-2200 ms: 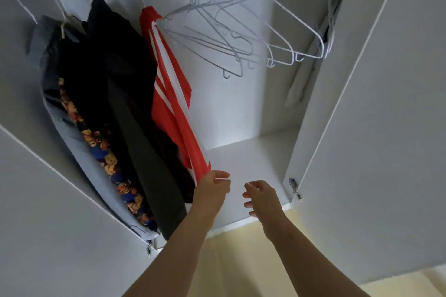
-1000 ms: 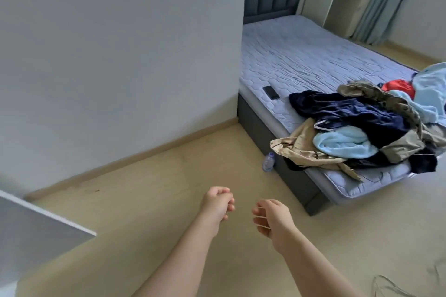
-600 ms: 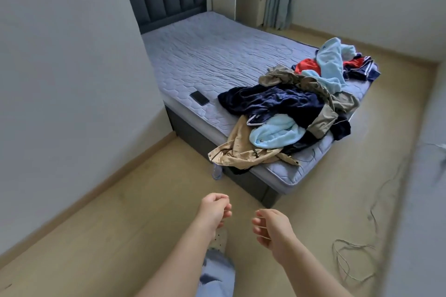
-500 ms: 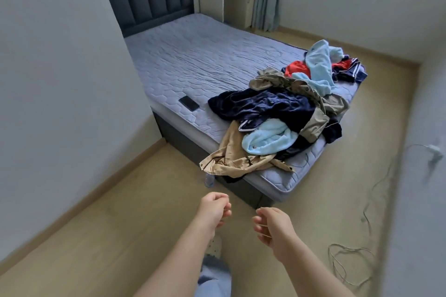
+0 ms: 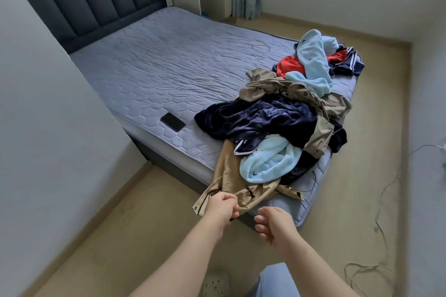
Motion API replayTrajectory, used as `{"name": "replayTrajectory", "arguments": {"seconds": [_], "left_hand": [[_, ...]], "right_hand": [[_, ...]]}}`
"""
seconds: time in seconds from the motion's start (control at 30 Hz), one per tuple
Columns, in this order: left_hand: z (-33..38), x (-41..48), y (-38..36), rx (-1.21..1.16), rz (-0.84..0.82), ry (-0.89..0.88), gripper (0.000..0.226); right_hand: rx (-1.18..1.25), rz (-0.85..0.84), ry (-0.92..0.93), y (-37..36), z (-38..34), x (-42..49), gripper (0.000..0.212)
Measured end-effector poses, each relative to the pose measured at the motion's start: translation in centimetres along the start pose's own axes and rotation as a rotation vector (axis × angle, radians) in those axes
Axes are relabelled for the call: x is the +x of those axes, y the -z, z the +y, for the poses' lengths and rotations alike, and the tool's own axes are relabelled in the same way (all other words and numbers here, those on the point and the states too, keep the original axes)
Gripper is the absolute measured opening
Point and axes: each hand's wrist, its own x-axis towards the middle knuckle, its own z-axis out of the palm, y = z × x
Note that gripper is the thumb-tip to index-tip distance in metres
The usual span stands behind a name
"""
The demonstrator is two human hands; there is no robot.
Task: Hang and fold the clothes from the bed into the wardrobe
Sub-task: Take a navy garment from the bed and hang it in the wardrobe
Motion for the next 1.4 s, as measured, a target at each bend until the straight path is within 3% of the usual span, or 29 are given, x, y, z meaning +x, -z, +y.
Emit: {"name": "replayTrajectory", "arguments": {"seconds": [0.27,0.7,0.97,1.1,1.2,1.27,1.4], "left_hand": [[6.5,8.0,-4.6,-0.021,0.065,0.038,0.016],[16.0,22.9,-20.0,-0.194,0.259,0.294,0.017],[16.7,30.5,-24.2,-0.244,0.279,0.412,0.015],[15.8,33.5,-26.7,-0.237,0.265,0.454,0.014],[15.1,35.3,-27.7,-0.225,0.265,0.493,0.014],[14.7,36.0,-27.7,-0.214,0.267,0.492,0.013],[14.4,36.2,-26.8,-0.262,0.3,0.507,0.013]], "right_hand": [[0.0,-0.026,-0.036,1.7,-8.5,7.4,0.018],[-0.528,-0.015,-0.006,11.3,-28.6,27.3,0.011],[-0.739,0.022,0.061,13.4,-32.9,38.4,0.039],[-1.166,0.178,0.218,14.5,-33.9,43.9,0.075],[-1.278,0.151,0.267,14.4,-34.9,47.7,0.083],[-1.289,0.11,0.26,14.2,-35.4,50.1,0.075],[-1.095,0.188,0.33,14.4,-35.1,51.5,0.034]]}}
